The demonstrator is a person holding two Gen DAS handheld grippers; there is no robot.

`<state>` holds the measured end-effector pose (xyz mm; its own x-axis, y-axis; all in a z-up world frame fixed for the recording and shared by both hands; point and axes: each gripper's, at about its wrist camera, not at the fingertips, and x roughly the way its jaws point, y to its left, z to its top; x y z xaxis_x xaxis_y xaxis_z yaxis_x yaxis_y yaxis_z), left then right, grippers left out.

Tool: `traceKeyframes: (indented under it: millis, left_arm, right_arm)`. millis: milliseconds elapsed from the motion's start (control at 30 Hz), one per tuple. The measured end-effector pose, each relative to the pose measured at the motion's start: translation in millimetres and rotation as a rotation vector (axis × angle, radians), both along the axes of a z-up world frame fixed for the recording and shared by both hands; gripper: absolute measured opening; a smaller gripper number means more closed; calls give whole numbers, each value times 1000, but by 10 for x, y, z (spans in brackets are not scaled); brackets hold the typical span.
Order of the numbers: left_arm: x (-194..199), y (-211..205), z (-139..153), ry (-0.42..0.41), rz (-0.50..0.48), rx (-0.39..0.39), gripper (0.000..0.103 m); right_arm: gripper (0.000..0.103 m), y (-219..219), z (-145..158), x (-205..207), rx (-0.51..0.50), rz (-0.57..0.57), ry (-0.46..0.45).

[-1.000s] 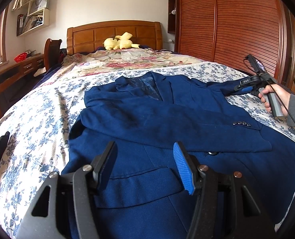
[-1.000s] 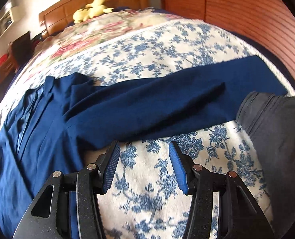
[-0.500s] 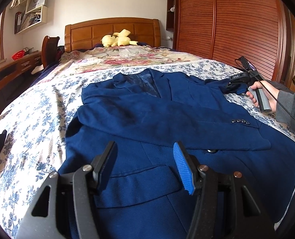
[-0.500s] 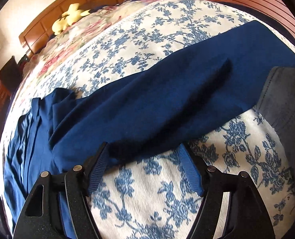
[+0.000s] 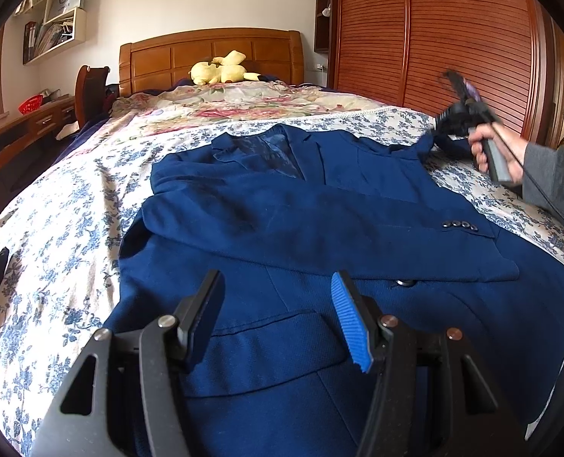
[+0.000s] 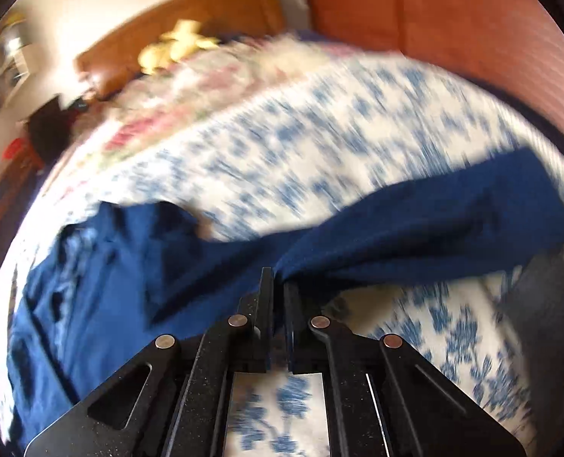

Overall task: Fold large clothes
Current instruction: 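Move the right tool to the other blazer sleeve and grasp its cuff, then lift the held sleeve with the right tool toward the blazer front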

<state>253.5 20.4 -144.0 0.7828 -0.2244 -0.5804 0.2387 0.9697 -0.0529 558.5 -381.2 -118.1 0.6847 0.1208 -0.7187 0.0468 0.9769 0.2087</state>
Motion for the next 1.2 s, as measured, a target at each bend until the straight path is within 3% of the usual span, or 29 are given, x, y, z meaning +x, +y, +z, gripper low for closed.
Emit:
traceKeyframes:
  millis: [133, 267, 400, 500, 667, 867, 933, 1000, 1067, 1200]
  left_arm:
    - [1, -7, 2, -3, 1, 2, 57]
    - [-6, -4, 4, -4, 2, 0, 57]
    - [-3, 21, 2, 3, 2, -14, 57]
    - [3, 34, -1, 6, 1, -19, 57]
    - [0, 34, 1, 4, 1, -19, 57]
    - [1, 29, -1, 6, 1, -17, 57]
    - [13, 28, -10, 7, 0, -15, 57]
    - [15, 28, -13, 7, 0, -16, 57]
    - [17, 30, -15, 8, 0, -17, 57]
    - [18, 28, -13, 8, 0, -16, 57]
  right_arm:
    - [1, 473, 375, -132, -70, 154, -79]
    - [1, 1012, 525, -439, -76, 328, -99]
    - [1, 1588, 317, -894, -113, 516, -27]
    - [1, 1786, 81, -1126, -149, 590, 12]
    - [1, 1787, -77, -1251, -147, 572, 26]
    - [2, 1669, 35, -1326, -174, 528, 1]
    - [10, 1582, 91, -1275, -192, 492, -11]
    - [31, 1446, 138, -1168, -214, 447, -22]
    - [43, 1298, 149, -1035, -233, 399, -27]
    - [46, 910, 71, -709, -256, 272, 4]
